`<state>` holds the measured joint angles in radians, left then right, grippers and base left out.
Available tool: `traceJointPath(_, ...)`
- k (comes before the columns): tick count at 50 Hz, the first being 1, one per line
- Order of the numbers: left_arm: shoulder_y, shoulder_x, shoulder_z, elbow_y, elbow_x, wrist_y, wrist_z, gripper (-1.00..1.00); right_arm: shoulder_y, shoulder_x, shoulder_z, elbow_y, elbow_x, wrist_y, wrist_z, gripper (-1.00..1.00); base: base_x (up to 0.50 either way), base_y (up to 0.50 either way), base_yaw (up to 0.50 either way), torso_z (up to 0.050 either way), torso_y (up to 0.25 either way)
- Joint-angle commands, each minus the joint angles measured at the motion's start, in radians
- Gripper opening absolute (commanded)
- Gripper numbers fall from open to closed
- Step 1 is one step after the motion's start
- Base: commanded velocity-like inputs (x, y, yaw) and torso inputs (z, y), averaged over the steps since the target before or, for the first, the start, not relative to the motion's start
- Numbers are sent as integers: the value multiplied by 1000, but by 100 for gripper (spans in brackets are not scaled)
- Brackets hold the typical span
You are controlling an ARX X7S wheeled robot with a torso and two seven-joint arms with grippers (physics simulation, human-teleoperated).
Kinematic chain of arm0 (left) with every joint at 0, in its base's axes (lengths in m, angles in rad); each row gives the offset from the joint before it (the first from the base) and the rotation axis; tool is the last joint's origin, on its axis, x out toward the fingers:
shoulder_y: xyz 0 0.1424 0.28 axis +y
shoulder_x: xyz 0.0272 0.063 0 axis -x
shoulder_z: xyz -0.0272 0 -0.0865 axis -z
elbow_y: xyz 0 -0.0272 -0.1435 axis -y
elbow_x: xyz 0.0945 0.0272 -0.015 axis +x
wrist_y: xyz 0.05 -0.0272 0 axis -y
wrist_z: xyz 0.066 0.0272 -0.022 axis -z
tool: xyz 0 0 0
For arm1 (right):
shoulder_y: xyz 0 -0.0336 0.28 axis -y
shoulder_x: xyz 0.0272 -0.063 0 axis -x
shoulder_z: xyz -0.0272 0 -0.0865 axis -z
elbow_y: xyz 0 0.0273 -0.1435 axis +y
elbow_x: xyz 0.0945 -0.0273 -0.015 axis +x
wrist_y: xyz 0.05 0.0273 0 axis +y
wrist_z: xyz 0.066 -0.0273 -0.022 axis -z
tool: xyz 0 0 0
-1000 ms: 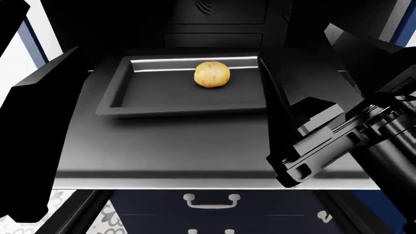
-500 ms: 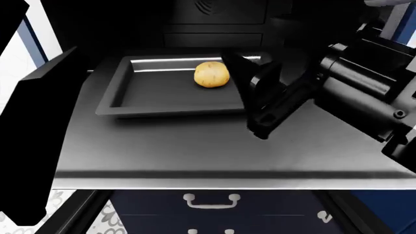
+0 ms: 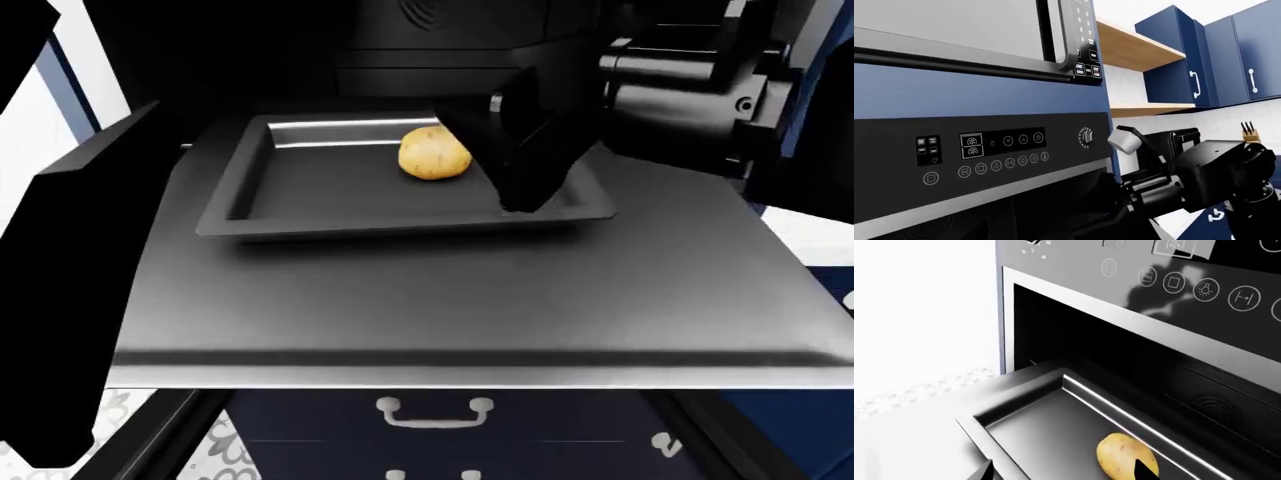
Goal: Pick the potato from the top rack in the oven and place it on the plate on the counter.
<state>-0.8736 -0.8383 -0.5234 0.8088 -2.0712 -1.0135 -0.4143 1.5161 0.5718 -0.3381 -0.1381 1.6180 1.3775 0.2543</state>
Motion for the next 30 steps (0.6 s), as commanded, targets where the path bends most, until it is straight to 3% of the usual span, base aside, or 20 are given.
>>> traceJointPath(1,3,-3,-3,2,1,0,4,100,35,-14,-60,103,-114,-15,-155,100,0,0,0,0,0)
traceJointPath(30,14,-2,-6,-1,5,2,11,100,122,-43,-203,280,-354,-101,-242,100,0,0,0,0,0)
